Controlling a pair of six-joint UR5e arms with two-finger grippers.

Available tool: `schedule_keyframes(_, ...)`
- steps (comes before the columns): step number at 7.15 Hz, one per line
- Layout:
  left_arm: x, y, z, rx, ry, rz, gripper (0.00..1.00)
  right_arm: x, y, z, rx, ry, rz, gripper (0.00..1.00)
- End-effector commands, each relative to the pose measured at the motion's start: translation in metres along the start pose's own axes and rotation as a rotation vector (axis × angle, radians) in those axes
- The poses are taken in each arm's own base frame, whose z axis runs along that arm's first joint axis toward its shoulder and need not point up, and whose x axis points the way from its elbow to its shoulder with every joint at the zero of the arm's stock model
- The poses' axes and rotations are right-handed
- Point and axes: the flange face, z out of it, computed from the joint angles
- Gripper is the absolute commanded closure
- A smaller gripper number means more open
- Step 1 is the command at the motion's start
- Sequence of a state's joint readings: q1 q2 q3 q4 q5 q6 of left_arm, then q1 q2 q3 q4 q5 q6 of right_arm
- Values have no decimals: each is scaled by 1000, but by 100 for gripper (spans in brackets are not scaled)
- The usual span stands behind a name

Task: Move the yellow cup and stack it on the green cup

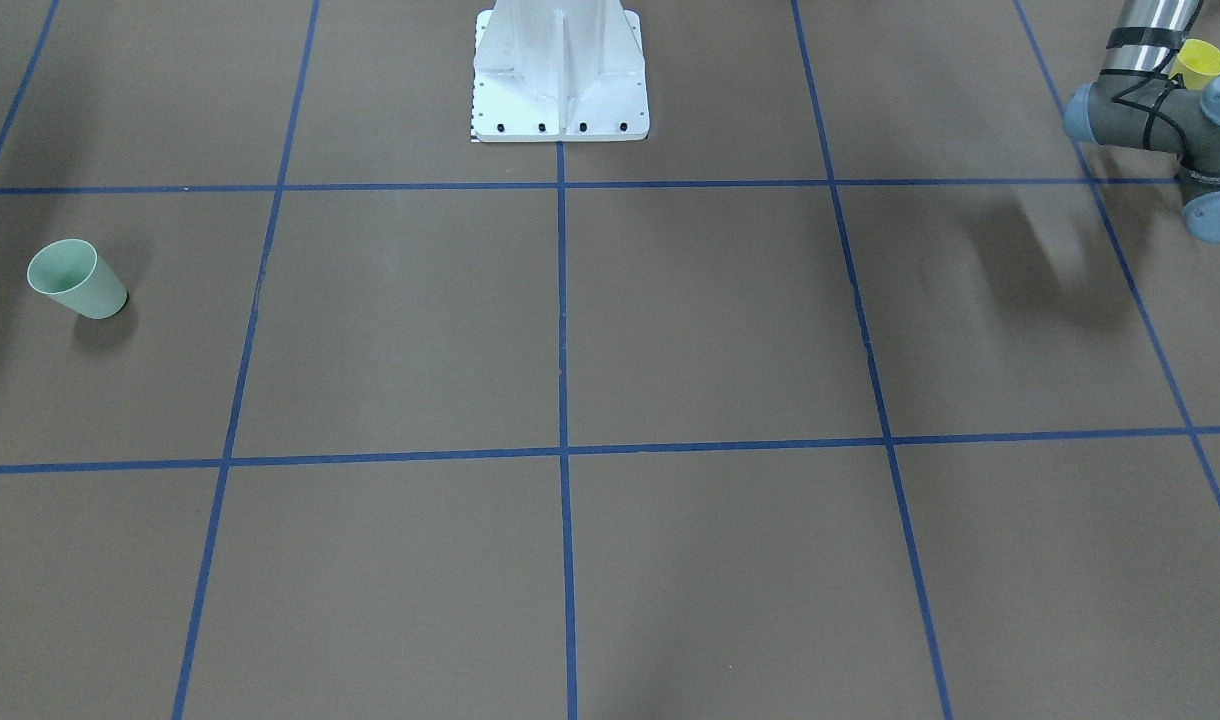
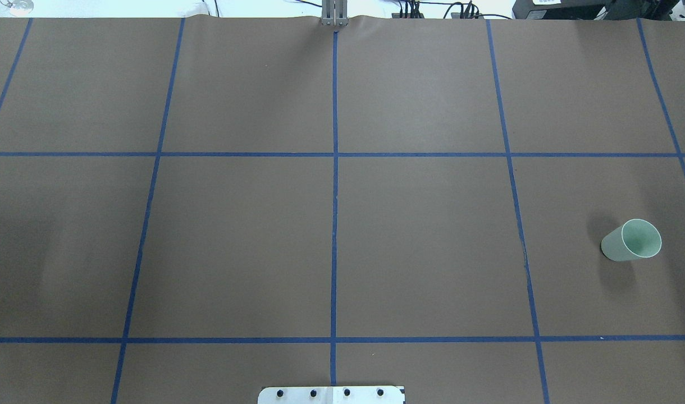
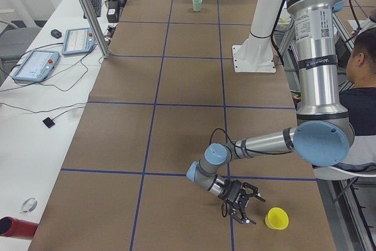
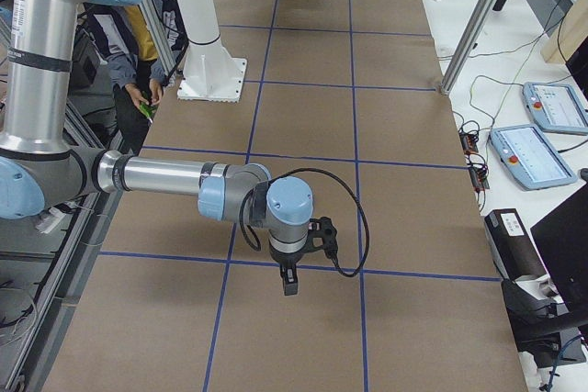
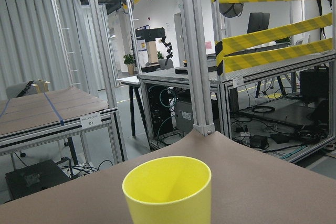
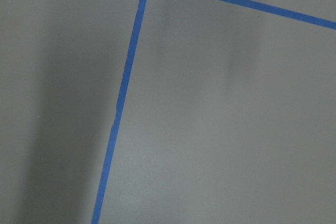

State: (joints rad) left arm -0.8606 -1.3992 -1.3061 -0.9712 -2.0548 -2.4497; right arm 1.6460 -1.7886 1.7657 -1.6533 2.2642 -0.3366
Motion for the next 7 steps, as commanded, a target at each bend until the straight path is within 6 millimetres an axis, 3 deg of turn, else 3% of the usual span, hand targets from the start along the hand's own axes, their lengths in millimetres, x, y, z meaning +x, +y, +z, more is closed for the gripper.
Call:
schedule_keyframes(1, 8, 5, 22, -6, -78, -22, 0, 0, 0, 0, 0, 0, -3, 0)
schedule_keyframes(7, 22, 3, 59, -3, -176, -95, 0, 0, 0, 1, 0, 0, -1, 0)
